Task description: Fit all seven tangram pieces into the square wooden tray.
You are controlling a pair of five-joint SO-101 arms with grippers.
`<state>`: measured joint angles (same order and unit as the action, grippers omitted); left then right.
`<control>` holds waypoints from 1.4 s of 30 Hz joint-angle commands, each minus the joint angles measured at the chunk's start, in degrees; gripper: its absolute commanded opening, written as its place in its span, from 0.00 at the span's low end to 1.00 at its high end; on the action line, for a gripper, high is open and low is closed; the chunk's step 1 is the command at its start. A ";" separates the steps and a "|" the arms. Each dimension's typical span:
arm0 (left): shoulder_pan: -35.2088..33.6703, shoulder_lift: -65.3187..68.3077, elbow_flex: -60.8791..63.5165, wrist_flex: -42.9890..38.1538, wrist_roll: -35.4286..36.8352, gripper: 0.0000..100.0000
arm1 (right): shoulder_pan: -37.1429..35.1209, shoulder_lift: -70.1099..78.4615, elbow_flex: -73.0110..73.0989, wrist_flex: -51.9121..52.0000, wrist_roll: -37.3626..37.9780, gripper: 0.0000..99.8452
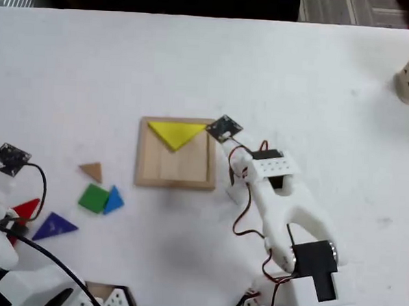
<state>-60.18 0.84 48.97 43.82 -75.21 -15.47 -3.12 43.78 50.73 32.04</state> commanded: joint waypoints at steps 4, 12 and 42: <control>-0.13 1.80 -8.26 10.29 0.09 0.26 | -1.27 -1.36 0.09 1.19 0.53 0.02; -1.19 2.24 -11.34 11.25 0.09 0.26 | -1.27 -1.36 0.09 1.19 0.62 0.02; -2.86 2.33 -14.95 10.46 7.74 0.26 | -1.89 -1.36 0.26 1.36 2.81 0.02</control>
<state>-62.55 3.38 29.63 60.79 -68.44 -15.91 -3.12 43.78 50.73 34.07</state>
